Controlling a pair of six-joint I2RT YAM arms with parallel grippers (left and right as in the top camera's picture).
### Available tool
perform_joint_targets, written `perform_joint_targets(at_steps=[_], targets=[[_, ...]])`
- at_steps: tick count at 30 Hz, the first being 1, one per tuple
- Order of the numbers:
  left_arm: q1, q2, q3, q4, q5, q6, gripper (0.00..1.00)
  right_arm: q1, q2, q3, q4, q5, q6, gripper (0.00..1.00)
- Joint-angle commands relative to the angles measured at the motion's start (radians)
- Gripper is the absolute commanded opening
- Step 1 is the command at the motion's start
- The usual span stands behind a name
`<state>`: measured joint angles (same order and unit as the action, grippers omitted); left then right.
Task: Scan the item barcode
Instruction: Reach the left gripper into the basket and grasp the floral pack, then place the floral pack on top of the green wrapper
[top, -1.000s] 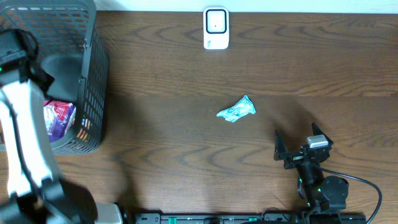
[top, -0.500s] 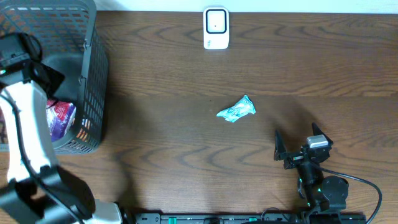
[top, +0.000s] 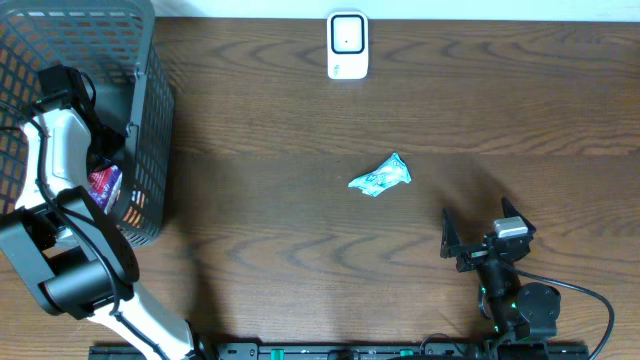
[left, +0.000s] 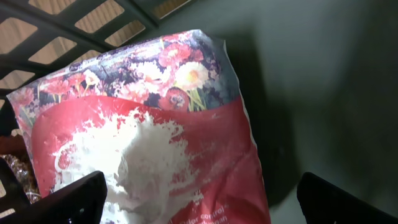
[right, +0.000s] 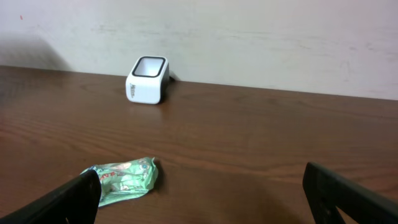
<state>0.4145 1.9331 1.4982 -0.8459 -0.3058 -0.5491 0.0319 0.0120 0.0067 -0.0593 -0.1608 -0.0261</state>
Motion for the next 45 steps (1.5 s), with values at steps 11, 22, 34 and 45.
perform_joint_targets(at_steps=[11, 22, 34, 45], targets=[[0.008, 0.111, -0.006, -0.012, -0.076, 0.130, 0.37, -0.005, -0.006, -0.001, -0.004, 0.001, 0.014, 0.99], [0.008, -0.053, 0.043, -0.075, -0.129, 0.124, 0.08, -0.005, -0.006, -0.002, -0.004, 0.001, 0.014, 0.99], [0.007, -0.528, 0.043, 0.088, 0.186, 0.020, 0.07, -0.005, -0.006, -0.002, -0.004, 0.001, 0.014, 0.99], [-0.164, -0.788, 0.043, 0.499, 0.553, 0.021, 0.08, -0.005, -0.006, -0.002, -0.004, 0.001, 0.014, 0.99]])
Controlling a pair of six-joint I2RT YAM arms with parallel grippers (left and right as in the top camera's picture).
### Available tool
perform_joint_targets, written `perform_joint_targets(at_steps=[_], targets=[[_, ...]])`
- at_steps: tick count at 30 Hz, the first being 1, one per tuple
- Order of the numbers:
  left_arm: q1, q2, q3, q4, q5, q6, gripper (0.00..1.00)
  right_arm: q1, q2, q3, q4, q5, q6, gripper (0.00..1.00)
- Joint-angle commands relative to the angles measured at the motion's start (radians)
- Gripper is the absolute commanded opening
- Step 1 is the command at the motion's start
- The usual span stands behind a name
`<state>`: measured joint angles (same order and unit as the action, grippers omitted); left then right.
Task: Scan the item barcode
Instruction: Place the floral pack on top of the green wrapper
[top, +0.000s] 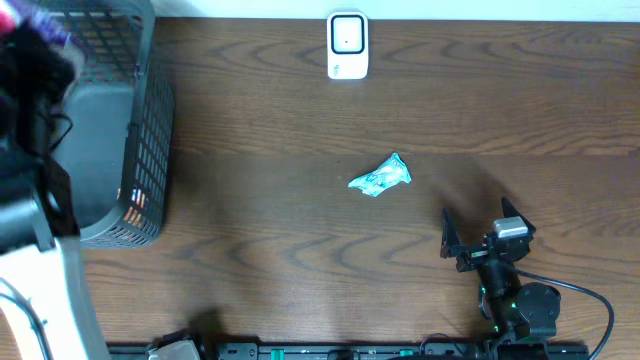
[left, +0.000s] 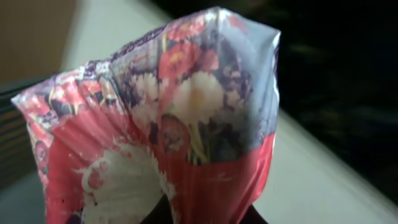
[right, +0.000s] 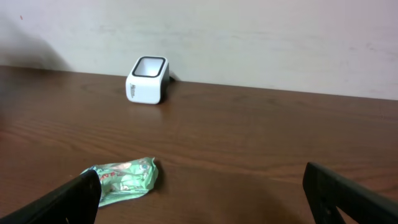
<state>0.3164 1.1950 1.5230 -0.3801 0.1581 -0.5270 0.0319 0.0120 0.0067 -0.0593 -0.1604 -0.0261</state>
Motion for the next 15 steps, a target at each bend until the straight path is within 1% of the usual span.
perform_joint_targets(at_steps=[1, 2, 4, 5, 8, 12, 15], targets=[[-0.100, -0.059, 0.018, 0.034, 0.089, 0.002, 0.07, -0.005, -0.006, -0.001, -0.004, 0.001, 0.014, 0.99], [-0.130, -0.063, 0.018, 0.026, 0.093, 0.013, 0.07, -0.005, -0.006, -0.001, -0.004, 0.001, 0.014, 0.99], [-0.213, -0.066, 0.018, -0.023, 0.134, 0.076, 0.07, -0.005, -0.006, -0.002, -0.004, 0.001, 0.014, 0.99], [-0.275, -0.063, 0.018, -0.074, 0.148, 0.113, 0.07, -0.005, -0.006, -0.002, -0.004, 0.001, 0.014, 0.99], [-0.406, -0.029, 0.018, -0.179, 0.143, 0.182, 0.07, -0.005, -0.006, -0.002, -0.004, 0.001, 0.014, 0.99], [-0.549, 0.071, 0.018, -0.332, 0.140, 0.194, 0.07, -0.005, -0.006, -0.001, -0.004, 0.001, 0.014, 0.99], [-0.639, 0.183, 0.018, -0.450, 0.137, 0.194, 0.07, -0.005, -0.006, -0.001, -0.004, 0.001, 0.014, 0.99]])
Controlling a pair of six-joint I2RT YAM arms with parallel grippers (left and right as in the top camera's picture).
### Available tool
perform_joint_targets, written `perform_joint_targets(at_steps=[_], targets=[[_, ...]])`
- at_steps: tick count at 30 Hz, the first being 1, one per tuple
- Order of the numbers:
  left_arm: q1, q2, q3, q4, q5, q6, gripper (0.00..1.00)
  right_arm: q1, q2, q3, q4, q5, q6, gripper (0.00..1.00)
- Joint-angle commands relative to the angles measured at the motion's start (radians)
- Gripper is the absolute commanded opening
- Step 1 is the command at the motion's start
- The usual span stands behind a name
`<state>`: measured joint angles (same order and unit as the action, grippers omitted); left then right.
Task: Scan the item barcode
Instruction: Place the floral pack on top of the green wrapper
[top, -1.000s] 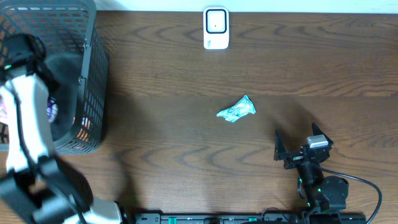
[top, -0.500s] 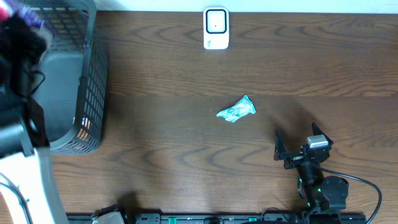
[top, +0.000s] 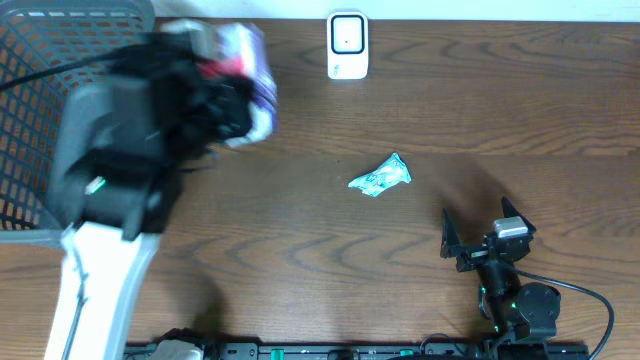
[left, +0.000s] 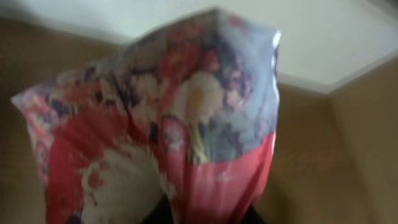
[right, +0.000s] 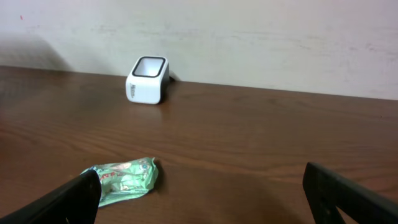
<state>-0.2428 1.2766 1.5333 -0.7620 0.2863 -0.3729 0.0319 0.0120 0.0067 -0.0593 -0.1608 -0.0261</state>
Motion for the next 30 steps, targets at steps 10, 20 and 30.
perform_joint_targets(at_steps=[10, 20, 30], targets=[[-0.230, 0.509, 0.008, -0.075, -0.111, 0.039, 0.08, -0.005, -0.006, -0.002, -0.004, 0.001, 0.014, 0.99], [-0.296, 0.771, 0.008, 0.225, -0.094, -0.098, 0.22, -0.005, -0.006, -0.002, -0.004, 0.002, 0.014, 0.99], [-0.315, 0.727, 0.011, 0.475, 0.121, -0.103, 0.90, -0.005, -0.006, -0.002, -0.004, 0.001, 0.014, 0.99]])
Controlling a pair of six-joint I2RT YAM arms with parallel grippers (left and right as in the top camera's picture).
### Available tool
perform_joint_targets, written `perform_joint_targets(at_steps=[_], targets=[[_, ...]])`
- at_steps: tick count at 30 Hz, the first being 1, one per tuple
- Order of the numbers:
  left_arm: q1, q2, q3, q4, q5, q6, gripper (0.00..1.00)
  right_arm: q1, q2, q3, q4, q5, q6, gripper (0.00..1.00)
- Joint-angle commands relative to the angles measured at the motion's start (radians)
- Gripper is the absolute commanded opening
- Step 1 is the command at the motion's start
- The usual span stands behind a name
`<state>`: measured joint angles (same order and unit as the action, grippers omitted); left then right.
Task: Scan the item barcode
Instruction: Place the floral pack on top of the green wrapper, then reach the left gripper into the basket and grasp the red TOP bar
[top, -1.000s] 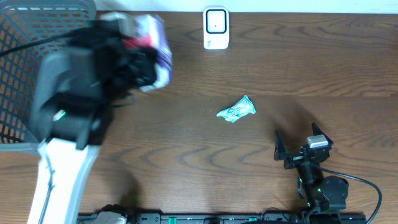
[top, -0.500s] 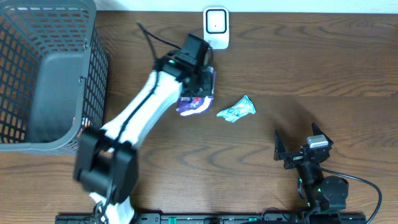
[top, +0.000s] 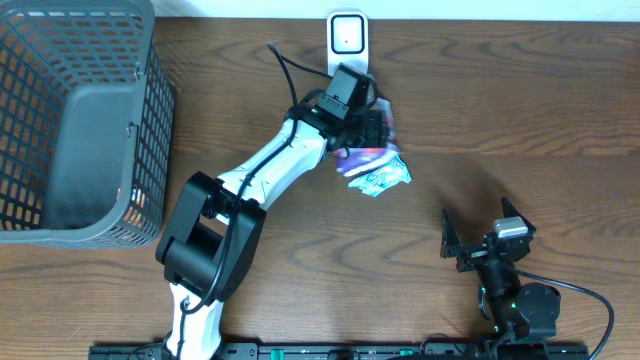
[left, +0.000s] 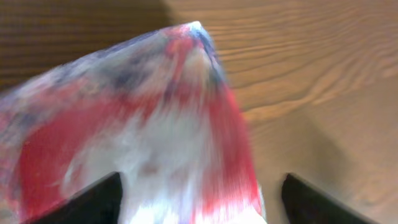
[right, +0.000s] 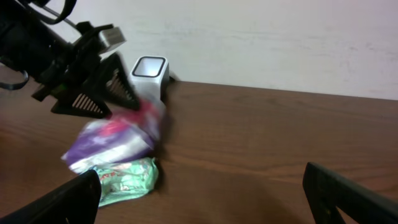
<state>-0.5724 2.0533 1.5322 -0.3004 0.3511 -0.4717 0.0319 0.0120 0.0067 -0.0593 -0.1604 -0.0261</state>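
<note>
The floral red, white and purple packet (top: 368, 152) sits just in front of the white barcode scanner (top: 347, 45), partly over a green packet (top: 384, 180). My left gripper (top: 366, 120) hovers right above it. In the left wrist view the packet (left: 143, 124) is blurred between the widely spread fingertips (left: 93, 200), so the gripper (left: 202, 202) is open. The right wrist view shows the floral packet (right: 115, 138) below the spread left fingers (right: 84, 102), with the scanner (right: 149, 78) behind. My right gripper (top: 478, 238) rests open at the near right, holding nothing.
A dark wire basket (top: 140, 150) stands at the far left of the wooden table (top: 520, 110). The left arm (top: 270, 170) reaches diagonally across the middle. A white wall runs along the table's back edge (right: 280, 37).
The left arm has moved from beside the basket to just in front of the scanner. Its fingers, then shut on the floral packet, now stand open with the packet beneath them over the green packet.
First my left gripper was open over the floral packet inside the basket. Then it was shut on the packet, raised above the basket, and later held it over the table's left. Now the packet is by the scanner and the gripper is open. The right arm stayed still.
</note>
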Motion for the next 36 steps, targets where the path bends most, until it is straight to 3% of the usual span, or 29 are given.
perform_joint_targets(at_steps=[1, 12, 20, 29, 32, 36], targets=[[0.027, -0.065, 0.013, 0.014, 0.056, -0.004, 0.92, -0.005, -0.006, -0.002, -0.004, 0.001, 0.014, 0.99], [0.278, -0.361, 0.013, -0.031, 0.056, 0.000, 0.96, -0.005, -0.006, -0.001, -0.004, 0.001, 0.014, 0.99], [0.605, -0.606, 0.013, -0.053, 0.038, 0.083, 0.96, -0.005, -0.006, -0.001, -0.004, 0.001, 0.014, 0.99], [1.011, -0.630, 0.010, -0.369, -0.328, -0.010, 0.98, -0.005, -0.006, -0.001, -0.004, 0.001, 0.014, 0.99], [1.096, -0.576, -0.004, -0.527, -0.501, -0.150, 0.98, -0.005, -0.006, -0.002, -0.004, 0.001, 0.014, 0.99], [1.130, -0.478, -0.012, -0.623, -0.579, -0.178, 0.98, -0.005, -0.006, -0.001, -0.004, 0.001, 0.014, 0.99]])
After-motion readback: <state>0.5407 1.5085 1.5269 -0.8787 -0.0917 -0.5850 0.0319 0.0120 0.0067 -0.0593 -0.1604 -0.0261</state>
